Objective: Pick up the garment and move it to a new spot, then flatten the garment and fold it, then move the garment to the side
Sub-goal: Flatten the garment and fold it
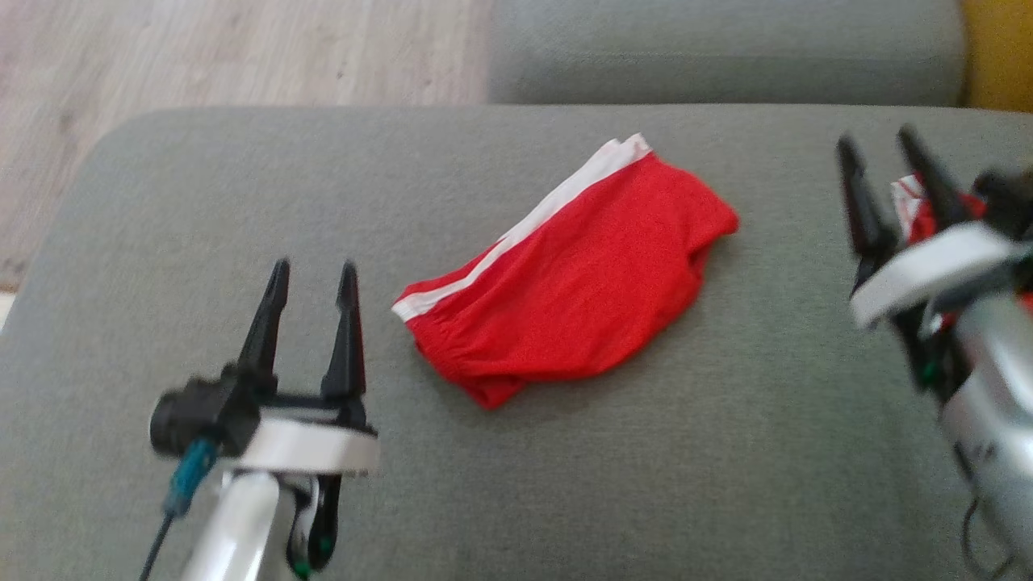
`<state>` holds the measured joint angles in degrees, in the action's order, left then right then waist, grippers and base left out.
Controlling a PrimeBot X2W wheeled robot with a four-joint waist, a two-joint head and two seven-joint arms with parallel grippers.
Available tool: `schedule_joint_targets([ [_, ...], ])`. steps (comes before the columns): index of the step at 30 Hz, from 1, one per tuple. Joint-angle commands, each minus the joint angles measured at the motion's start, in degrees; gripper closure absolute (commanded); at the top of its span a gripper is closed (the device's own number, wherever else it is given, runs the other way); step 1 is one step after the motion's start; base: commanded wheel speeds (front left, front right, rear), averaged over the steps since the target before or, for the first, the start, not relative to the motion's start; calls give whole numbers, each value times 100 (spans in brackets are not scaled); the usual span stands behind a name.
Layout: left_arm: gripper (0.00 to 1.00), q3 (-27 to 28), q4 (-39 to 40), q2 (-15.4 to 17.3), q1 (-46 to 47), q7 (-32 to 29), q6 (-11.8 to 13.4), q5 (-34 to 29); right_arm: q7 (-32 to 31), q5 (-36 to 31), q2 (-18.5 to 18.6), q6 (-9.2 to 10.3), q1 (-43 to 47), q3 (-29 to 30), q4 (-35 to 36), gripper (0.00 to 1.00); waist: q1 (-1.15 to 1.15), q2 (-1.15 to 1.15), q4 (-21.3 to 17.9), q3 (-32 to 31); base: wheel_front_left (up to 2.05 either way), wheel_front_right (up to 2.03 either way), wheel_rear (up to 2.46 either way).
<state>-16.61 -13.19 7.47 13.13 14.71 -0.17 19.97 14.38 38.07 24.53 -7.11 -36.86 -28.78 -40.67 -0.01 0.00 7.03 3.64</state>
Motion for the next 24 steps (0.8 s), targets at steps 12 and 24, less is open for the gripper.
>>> schedule_joint_targets([
  [12, 0, 780, 262, -357, -950, 29, -382, -450, 62, -2023, -1356, -37, 2379, 1979, 1499, 0, 1, 0, -515, -402, 0, 0, 0],
  [24, 0, 838, 294, -454, -922, 29, -620, -645, -69, -2338, -1824, -37, 2584, 2253, 1627, 0, 1, 0, -247, -200, 0, 0, 0],
])
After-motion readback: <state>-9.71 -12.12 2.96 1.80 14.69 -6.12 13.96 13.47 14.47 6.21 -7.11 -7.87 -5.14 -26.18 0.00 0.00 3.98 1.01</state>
